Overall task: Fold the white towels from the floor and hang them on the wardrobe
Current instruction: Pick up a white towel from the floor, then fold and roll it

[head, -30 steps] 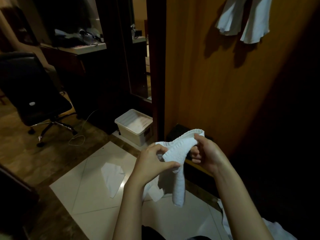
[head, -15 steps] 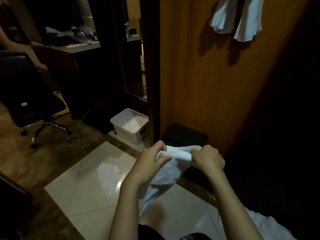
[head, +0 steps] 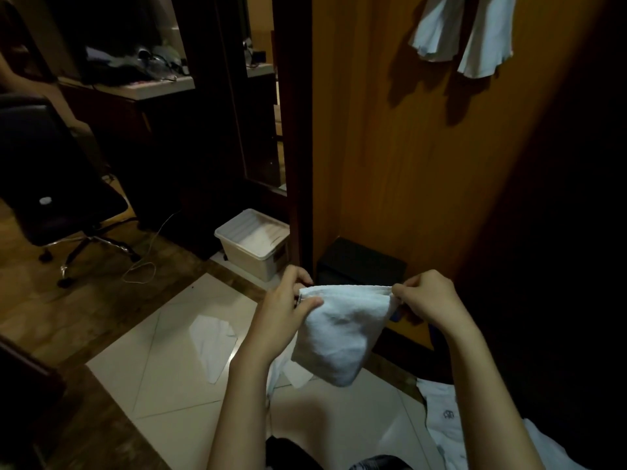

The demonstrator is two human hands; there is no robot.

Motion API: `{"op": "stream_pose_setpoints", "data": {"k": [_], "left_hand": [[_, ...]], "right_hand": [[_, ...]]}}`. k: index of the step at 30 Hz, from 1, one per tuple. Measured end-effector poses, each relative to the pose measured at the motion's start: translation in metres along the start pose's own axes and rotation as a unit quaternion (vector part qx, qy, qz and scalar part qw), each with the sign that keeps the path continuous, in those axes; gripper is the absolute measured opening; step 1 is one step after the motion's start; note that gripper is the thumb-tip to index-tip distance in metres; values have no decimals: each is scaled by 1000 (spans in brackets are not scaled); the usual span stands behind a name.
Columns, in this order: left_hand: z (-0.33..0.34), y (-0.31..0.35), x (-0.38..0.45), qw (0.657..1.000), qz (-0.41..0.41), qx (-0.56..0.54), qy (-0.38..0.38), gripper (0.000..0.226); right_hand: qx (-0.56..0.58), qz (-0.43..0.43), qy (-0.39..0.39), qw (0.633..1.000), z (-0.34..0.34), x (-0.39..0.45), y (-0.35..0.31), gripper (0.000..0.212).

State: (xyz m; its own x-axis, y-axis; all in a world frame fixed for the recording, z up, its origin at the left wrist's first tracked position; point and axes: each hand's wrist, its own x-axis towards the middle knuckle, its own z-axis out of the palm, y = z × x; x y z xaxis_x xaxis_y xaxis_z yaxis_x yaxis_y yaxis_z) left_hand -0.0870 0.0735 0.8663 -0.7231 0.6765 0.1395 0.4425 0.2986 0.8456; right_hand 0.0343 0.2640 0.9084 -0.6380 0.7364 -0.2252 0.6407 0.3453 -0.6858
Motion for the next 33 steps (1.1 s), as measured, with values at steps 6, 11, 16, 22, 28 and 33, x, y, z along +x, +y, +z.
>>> {"op": "stream_pose_setpoints", "data": {"k": [6, 11, 16, 22, 28, 33], "left_hand": [[-2, 3, 1, 999, 10, 21, 47, 21], [-9, 9, 0, 995, 16, -25, 96, 22], [-11, 10, 2, 988, 23, -54, 142, 19], [-18, 9, 4, 988, 22, -65, 140, 31], [-20, 11, 1, 989, -8, -75, 123, 33], [-27, 13, 2, 965, -53, -212, 145, 24]], "right_hand": [[-23, -93, 2, 995, -1, -6, -5, 16], [3, -152, -32, 988, -8, -11, -10, 20], [-30, -189, -36, 981, 1, -8, -11, 18], [-58, -294, 118, 947, 4, 1, -8, 11], [-62, -342, 116, 930, 10, 2, -2, 11], [-47, -371, 88, 923, 13, 0, -4, 9]]}}
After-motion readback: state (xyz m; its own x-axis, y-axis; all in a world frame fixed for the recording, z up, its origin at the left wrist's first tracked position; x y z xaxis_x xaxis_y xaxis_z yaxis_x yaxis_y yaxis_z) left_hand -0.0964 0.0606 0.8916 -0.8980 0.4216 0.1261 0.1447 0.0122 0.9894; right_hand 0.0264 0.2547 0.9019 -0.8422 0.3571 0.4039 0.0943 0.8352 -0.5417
